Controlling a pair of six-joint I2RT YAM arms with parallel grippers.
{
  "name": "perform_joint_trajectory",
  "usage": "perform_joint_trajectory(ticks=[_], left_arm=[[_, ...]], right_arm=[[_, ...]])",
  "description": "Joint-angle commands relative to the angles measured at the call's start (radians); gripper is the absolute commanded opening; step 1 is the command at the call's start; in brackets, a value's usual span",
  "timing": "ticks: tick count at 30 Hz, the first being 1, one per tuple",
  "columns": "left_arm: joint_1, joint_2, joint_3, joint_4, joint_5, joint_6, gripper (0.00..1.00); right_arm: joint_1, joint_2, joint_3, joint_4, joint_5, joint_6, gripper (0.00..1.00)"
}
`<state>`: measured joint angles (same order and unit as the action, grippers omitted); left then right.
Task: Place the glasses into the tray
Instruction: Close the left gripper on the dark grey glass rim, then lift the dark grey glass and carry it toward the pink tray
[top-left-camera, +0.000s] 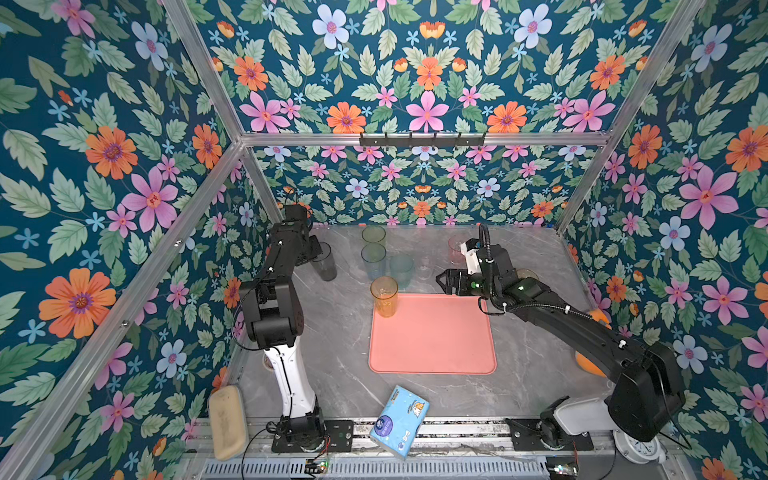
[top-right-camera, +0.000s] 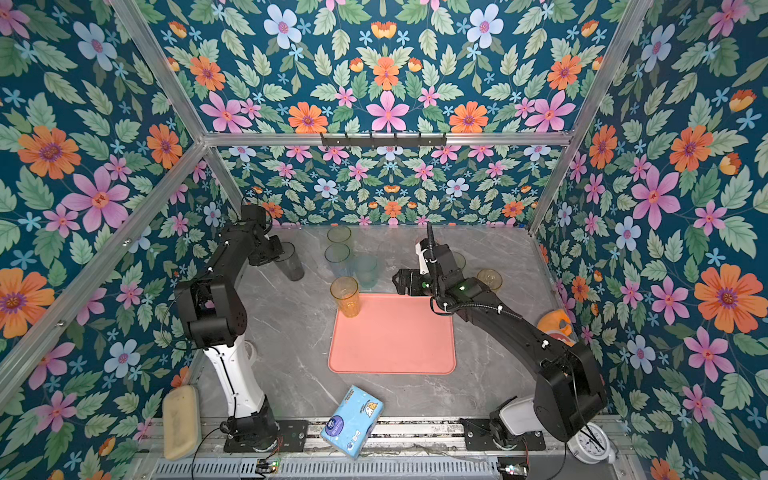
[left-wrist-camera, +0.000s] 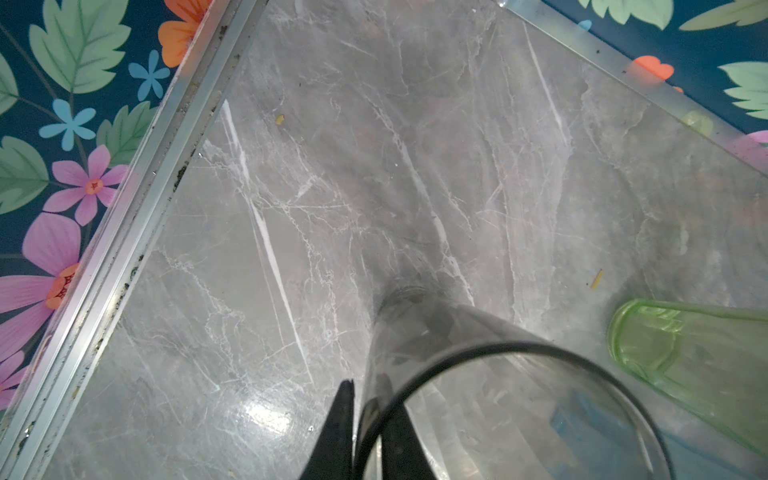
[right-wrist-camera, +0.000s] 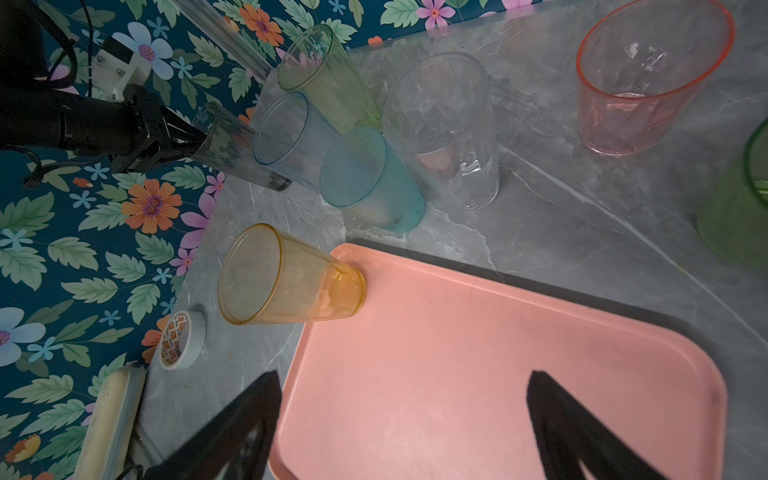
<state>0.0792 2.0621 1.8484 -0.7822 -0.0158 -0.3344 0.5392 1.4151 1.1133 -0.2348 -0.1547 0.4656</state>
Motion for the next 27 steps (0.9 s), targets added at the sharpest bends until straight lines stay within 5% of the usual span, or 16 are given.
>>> perform_joint_trajectory(ticks=[1,27], left_arm=[[0.001,-0.007,0.005,-0.011,0.002,0.009,0.13],[-0.023,-0.128,0.025,-0.123,-0.028,0.045,0.0]], right_arm=[[-0.001,0.002,0.008,-0.002,-0.002,-0.007,0.94],[-0.002,-0.02,-0.012,-0.003,-0.002,-0.001,0.94]])
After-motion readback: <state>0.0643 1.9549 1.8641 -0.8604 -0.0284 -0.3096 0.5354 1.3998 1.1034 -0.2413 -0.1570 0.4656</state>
